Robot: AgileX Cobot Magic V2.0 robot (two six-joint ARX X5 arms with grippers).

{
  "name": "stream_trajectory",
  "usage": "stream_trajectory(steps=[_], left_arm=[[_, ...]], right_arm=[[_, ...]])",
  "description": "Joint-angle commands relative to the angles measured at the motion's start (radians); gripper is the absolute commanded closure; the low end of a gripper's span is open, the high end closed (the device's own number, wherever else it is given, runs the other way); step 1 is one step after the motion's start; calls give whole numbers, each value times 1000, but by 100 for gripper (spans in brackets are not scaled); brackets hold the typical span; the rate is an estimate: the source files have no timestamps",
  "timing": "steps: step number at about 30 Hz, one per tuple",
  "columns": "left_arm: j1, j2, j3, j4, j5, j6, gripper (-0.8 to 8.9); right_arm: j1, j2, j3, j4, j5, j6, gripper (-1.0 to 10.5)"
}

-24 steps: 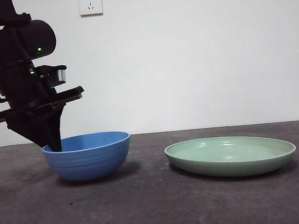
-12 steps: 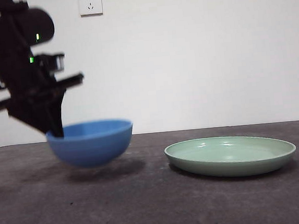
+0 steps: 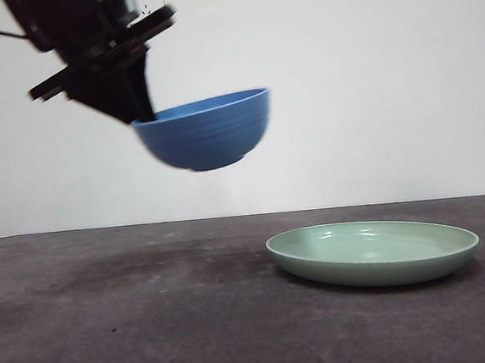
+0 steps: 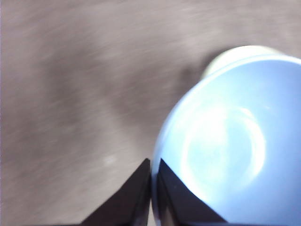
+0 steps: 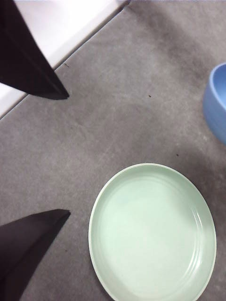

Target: Pick up the blue bowl, put it on the green plate, put it on desk

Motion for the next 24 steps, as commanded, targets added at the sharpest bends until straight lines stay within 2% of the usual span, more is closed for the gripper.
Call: stream_trajectory(steps=[1,16,24], left_arm=[[-36,36,58,21,6,-24,797],[-191,391,345,-13,5,-49,797],[-226,566,479,-43,-6,-48,797]], right_arm=[[5,-16,20,9,11,24,574],[5,-129,20,-23,10,46,574],[5,-134,20,-55,10,46,574]])
